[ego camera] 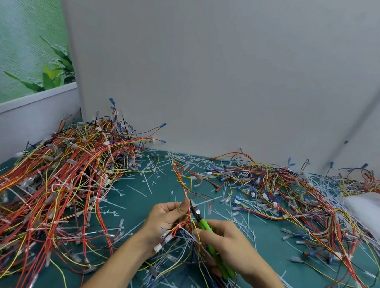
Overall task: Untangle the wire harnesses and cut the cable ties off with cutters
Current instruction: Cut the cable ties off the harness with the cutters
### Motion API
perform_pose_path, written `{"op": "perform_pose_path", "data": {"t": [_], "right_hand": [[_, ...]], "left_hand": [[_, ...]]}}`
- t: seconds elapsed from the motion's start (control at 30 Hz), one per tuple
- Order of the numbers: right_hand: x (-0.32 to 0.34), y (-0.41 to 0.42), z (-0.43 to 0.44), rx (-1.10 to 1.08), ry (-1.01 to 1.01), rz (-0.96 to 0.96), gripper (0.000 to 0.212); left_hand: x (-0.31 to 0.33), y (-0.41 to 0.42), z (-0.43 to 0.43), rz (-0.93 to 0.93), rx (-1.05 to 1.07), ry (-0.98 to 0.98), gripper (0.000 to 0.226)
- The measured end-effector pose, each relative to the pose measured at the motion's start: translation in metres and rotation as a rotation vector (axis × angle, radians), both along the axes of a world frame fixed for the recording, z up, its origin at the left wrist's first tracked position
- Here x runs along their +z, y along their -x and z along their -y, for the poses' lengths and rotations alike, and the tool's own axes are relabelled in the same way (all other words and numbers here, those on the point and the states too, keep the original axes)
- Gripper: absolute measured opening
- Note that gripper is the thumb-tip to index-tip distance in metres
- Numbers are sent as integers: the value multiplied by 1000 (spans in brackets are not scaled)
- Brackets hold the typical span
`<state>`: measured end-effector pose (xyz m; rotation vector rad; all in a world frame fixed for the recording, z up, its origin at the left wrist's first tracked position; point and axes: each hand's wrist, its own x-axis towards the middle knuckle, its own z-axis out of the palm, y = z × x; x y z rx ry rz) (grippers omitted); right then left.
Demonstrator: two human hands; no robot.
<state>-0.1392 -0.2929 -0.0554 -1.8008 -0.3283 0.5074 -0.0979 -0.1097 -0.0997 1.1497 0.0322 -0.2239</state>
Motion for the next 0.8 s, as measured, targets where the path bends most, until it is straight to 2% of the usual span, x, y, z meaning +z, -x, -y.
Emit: {"op": "perform_pose_path", "data": {"t": [0.23, 0.5, 0.8], "right_hand": [[3, 1, 0, 29, 15, -24, 32], [-2, 1, -2, 9, -1, -14, 26], [-11, -2, -8, -98, 21, 11, 36]], "left_hand": [[0, 1, -3, 2, -52, 8, 34], [4, 3, -2, -21, -41, 8, 30], [5, 5, -1, 27, -41, 42, 16]]}}
